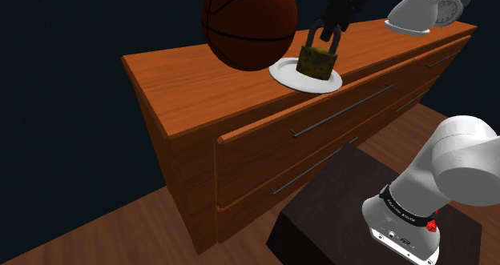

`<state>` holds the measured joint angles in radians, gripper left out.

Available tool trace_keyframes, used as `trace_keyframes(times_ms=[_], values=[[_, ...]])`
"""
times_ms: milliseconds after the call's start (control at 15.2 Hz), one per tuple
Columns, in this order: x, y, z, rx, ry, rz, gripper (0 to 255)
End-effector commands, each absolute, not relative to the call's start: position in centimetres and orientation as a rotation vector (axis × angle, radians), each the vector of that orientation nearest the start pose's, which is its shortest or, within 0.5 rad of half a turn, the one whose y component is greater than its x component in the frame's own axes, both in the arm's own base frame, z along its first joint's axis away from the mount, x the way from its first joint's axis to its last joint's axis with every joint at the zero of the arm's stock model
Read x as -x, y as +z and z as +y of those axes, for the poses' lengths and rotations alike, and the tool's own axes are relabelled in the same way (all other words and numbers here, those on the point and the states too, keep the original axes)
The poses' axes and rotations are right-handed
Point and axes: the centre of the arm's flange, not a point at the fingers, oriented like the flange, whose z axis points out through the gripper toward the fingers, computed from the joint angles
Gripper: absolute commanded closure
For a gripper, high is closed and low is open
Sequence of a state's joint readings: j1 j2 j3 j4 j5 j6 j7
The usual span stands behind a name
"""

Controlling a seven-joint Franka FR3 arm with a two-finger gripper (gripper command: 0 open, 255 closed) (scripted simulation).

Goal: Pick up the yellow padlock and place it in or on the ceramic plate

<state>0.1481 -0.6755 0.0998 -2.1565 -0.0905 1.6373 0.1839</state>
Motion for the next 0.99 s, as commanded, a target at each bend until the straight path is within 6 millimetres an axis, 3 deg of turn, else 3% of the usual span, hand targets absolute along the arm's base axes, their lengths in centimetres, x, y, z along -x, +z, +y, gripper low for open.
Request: trace_keyframes(times_ms=[0, 132, 396, 924], values=[[-33.5, 65.5, 8.8, 3.246, -0.295, -0.075, 0], [-33.5, 65.5, 8.8, 3.246, -0.295, -0.075, 0], [-32.6, 70.4, 9.4, 3.246, -0.295, -0.075, 0], [-32.6, 70.4, 9.4, 3.246, -0.295, -0.075, 0]])
